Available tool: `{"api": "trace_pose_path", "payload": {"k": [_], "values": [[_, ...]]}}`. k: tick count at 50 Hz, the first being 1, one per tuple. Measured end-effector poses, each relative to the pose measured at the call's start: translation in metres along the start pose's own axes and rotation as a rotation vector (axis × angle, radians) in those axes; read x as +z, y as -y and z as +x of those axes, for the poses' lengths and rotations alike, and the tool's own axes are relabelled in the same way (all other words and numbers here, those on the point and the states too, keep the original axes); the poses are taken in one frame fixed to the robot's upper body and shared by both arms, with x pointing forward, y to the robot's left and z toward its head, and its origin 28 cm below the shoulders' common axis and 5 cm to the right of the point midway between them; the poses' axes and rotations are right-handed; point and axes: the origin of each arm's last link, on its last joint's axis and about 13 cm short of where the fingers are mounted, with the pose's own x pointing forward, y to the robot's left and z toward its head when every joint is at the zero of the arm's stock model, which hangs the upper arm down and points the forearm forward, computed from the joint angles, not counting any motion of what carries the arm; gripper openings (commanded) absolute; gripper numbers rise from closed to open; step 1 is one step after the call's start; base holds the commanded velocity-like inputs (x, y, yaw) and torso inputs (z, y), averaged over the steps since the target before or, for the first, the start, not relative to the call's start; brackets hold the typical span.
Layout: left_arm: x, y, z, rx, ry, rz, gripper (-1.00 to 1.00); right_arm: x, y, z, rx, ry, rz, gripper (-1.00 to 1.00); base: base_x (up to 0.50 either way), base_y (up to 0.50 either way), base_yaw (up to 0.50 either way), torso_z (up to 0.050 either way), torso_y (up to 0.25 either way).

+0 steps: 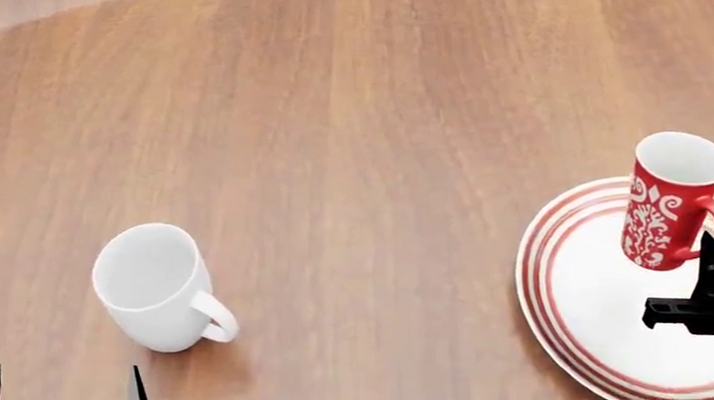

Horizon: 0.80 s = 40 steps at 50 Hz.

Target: Pick up the red mug and put it on the plate

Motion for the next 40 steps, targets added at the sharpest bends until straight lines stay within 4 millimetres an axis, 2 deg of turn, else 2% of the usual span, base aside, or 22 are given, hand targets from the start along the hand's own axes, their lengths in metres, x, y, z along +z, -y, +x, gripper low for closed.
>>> {"api": "trace_pose_path", "payload": {"k": [20,40], "values": [[0.0000,0.0000,0.0000,0.001,0.003,-0.001,1.00,0.0015,-0.0011,0.0017,-0.004,0.000,0.003,-1.00,0.00,0.00,0.00,0.000,-0.096],[-0.0001,0.0001,0.0001,-0.002,0.006,-0.007,1.00,-0.0030,0.0003,0.0022,-0.007,-0.006,0.008,-1.00,0.00,0.00,0.00,0.000,0.000]]}}
